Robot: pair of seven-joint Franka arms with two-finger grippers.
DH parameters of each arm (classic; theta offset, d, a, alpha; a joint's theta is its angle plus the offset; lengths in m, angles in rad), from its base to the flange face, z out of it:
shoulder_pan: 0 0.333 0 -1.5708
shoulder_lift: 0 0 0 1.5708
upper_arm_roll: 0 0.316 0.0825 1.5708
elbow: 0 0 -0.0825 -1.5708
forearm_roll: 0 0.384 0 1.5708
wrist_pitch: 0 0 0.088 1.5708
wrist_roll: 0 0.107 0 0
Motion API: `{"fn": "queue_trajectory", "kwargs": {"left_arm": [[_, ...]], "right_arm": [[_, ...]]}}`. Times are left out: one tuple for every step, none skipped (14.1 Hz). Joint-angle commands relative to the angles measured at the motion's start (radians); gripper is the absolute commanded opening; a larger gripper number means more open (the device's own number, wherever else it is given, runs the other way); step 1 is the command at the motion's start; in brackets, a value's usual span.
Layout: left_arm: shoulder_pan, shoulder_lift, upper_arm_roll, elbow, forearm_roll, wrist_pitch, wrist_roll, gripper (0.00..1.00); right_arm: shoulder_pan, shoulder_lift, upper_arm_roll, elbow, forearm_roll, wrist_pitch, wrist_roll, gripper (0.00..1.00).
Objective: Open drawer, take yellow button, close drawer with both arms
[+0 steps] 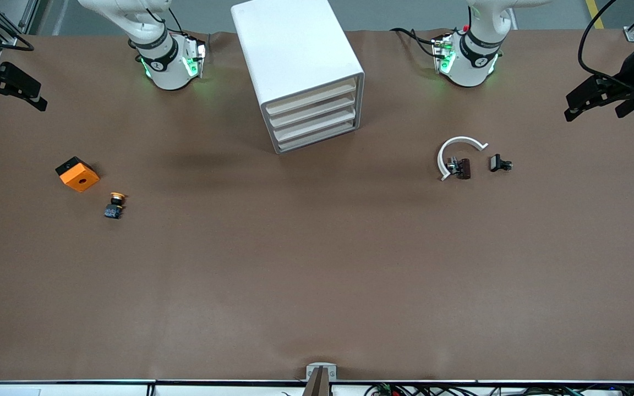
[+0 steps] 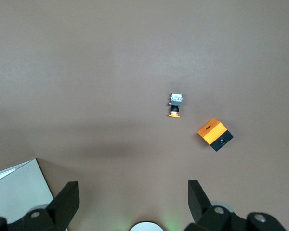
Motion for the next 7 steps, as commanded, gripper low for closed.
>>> {"fn": "queue_trajectory", "kwargs": {"left_arm": [[0.000,0.006,-0.005,0.025,0.018,-0.024,0.012,1.00],[0.000,0.006,-0.005,0.027,0.018,-0.031,0.012,1.00],[0.001,0.006,-0.005,0.028,0.018,-0.031,0.014,1.00],[0.003,0.006,-0.002,0.027,0.016,-0.034,0.026,1.00],[0.003,0.006,-0.002,0.028,0.016,-0.033,0.038,1.00],[0.003,0.006,-0.002,0.028,0.018,-0.034,0.043,1.00],[0.002,0.006,-0.002,0.027,0.016,-0.034,0.048,1.00]], "right_arm": [[0.010,-0.021,-0.012,-0.015,0.000,0.016,-0.020,1.00],[0.012,-0.021,-0.012,-0.014,-0.001,0.016,-0.020,1.00],[0.010,-0.021,-0.012,-0.009,-0.001,0.016,-0.020,1.00],[0.010,-0.020,-0.012,-0.003,-0.001,0.015,-0.019,1.00],[0.010,-0.020,-0.012,-0.003,-0.001,0.015,-0.019,1.00],[0.010,-0.020,-0.012,0.000,-0.001,0.015,-0.019,1.00],[0.010,-0.018,-0.010,0.005,-0.001,0.013,-0.017,1.00]]}}
